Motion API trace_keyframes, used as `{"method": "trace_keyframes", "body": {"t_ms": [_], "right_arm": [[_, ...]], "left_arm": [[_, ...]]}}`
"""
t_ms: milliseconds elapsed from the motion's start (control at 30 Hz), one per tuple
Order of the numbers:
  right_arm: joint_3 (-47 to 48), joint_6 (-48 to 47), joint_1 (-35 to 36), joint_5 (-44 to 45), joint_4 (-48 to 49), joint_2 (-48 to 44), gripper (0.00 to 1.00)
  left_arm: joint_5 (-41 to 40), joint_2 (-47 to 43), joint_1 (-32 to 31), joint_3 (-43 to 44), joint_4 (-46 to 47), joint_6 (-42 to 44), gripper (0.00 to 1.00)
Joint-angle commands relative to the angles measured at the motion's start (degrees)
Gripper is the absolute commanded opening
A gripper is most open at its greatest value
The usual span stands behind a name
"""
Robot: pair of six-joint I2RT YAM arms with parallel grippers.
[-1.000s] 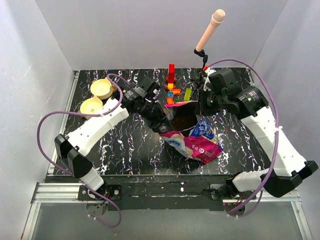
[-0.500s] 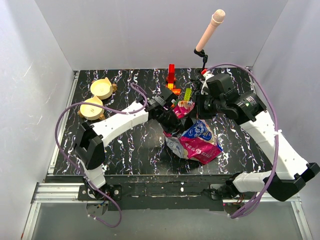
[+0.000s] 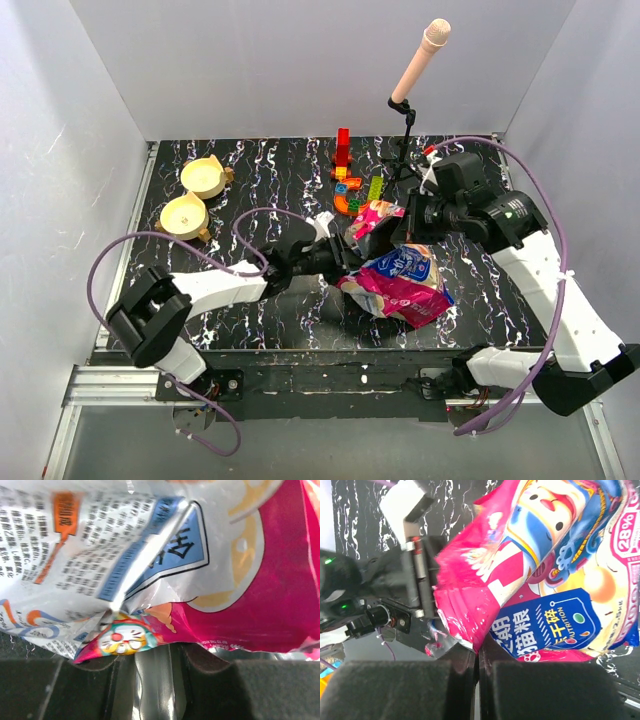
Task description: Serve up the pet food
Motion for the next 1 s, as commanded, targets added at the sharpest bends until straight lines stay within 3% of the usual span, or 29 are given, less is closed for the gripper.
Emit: {"method": "trace_keyframes", "body": {"t_ms": [0, 333, 533, 600, 800, 967], "right_arm": [[3.26, -4.50, -4.93, 3.49, 1.01, -5.51, 0.01], [1.77, -8.73, -7.92, 7.45, -0.84, -7.89, 0.01], [3.88, -8.73, -8.63, 7.28, -1.90, -7.97, 0.01], [4.32, -8.90, -8.54, 6.67, -1.55, -7.71, 0.01], [6.34, -9.43, -8.46, 4.72, -1.55, -4.99, 0.01], [10.28, -8.56, -8.10, 4.55, -0.67, -1.04, 0.01]], "left_arm": [[1.19, -7.63, 1.21, -6.72, 5.90, 8.22, 0.00], [6.56, -19.68, 4.81, 0.04, -9.93, 13.06, 0.00], [1.56, -26.72, 4.90, 1.89, -20.74, 11.05, 0.00], [-1.16, -22.97, 4.99, 6.25, -25.28, 12.61, 0.00], [2.86, -7.84, 3.14, 25.51, -38.82, 18.07, 0.00], [12.61, -1.68, 2.09, 33.25, -43.67, 18.06, 0.00]]}}
